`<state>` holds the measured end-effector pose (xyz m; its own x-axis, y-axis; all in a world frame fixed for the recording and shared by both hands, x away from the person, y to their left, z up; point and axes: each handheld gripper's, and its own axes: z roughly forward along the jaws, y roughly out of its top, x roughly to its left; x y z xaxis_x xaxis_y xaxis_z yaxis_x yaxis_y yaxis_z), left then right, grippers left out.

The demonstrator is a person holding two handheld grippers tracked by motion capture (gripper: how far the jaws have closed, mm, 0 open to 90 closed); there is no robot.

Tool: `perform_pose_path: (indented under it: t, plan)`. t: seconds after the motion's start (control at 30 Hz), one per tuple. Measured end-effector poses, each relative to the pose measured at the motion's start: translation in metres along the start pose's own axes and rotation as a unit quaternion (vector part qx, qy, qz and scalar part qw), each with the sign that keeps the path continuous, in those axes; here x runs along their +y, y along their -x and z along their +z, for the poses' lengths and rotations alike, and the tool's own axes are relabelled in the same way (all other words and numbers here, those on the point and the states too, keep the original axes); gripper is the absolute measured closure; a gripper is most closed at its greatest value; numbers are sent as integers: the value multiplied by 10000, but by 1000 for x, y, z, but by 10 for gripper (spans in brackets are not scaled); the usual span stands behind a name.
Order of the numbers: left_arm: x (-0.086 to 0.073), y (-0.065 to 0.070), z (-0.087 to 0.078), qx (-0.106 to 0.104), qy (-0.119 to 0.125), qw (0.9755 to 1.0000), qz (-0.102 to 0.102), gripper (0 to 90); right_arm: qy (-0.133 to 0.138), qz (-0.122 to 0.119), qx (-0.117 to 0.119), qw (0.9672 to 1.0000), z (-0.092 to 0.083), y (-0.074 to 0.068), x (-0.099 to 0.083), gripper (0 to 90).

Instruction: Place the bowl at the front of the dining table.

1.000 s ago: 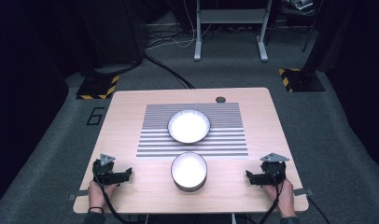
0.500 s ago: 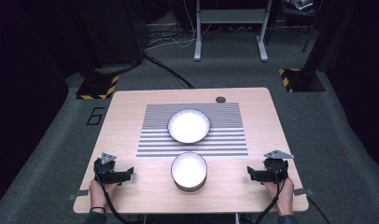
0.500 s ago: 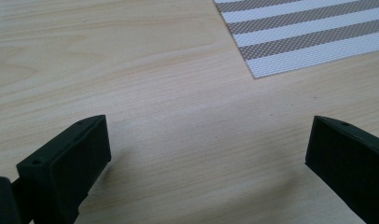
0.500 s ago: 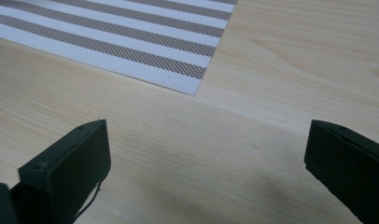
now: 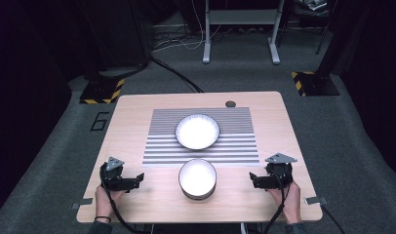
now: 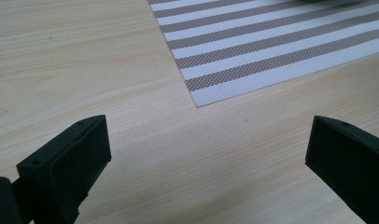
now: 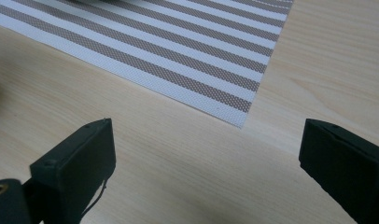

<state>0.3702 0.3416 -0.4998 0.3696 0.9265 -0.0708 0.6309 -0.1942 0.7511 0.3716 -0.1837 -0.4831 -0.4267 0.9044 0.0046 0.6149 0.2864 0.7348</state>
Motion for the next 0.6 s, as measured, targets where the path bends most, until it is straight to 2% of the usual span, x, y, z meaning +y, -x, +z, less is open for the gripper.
perform_pose_path:
  t: [0.33, 0.6]
  plan:
    - [3, 11, -1, -168, -18, 9998, 87, 0, 17, -305, 200, 9993, -1, -23, 25, 39]
    - [5, 17, 3, -250, -68, 9996, 101, 0, 15, -379, 408, 9984, 2, -34, 33, 44]
